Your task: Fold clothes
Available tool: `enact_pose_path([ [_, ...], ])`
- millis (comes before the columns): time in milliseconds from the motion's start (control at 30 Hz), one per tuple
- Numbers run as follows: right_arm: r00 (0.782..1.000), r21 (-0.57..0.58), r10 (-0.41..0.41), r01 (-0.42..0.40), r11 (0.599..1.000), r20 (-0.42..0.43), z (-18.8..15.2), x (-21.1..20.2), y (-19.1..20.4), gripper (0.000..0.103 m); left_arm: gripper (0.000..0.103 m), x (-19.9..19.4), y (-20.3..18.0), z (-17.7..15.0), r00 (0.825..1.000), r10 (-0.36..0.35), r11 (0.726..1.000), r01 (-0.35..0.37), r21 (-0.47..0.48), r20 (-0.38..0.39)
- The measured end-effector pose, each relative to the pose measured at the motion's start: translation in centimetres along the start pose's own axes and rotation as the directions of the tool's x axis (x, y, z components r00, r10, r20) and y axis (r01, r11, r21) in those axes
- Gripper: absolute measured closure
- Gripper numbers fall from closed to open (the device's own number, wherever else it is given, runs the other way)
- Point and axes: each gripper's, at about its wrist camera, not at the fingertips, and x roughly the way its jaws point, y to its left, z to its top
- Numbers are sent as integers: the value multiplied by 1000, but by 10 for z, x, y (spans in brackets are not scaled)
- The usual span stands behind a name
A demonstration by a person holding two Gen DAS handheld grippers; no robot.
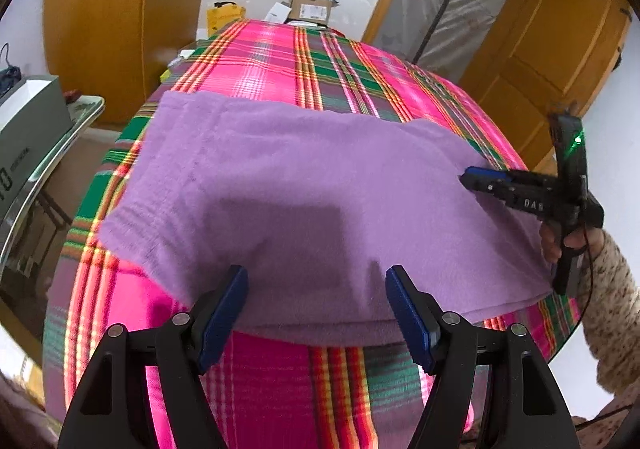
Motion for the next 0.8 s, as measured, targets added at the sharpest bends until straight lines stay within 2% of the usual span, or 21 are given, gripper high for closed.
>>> enact_pose_path([
  [67, 1000, 86, 7, -8, 996, 10, 0, -4, -17, 88, 30, -4, 5, -1, 1000, 14, 1000, -14, -15, -1],
  [200, 993, 133, -121, 118, 984, 13, -3, -16, -24, 86, 30, -15, 17, -4, 999, 39, 997, -38, -63, 13],
  [267, 987, 145, -160, 154, 977, 34, -7, -26, -16, 83, 30, -21, 24, -4, 998, 58, 994, -56, -96, 19],
  [367, 990, 94, -118, 112, 989, 71, -17, -37, 14, 81, 30, -25, 38, -6, 996, 89, 985, -85, -152, 19],
  [433, 992, 28, -101, 99, 995, 76, -29, -39, 37, 81, 30, -27, 48, -7, 997, 79, 975, -75, -209, 14],
  [567, 983, -97, -173, 178, 979, 63, -45, -26, 71, 81, 30, -28, 62, -8, 998, 57, 955, -48, -293, 24],
  [600, 974, -106, -209, 218, 970, 85, -48, -29, 76, 81, 30, -28, 65, -8, 998, 55, 951, -44, -307, 30],
  [667, 969, -90, -227, 236, 968, 97, -50, -30, 84, 80, 30, -26, 70, -5, 998, 44, 941, -27, -336, 43],
  [800, 980, -69, -156, 166, 984, 124, -51, -37, 96, 79, 30, -22, 77, 0, 997, 35, 925, -8, -381, 64],
])
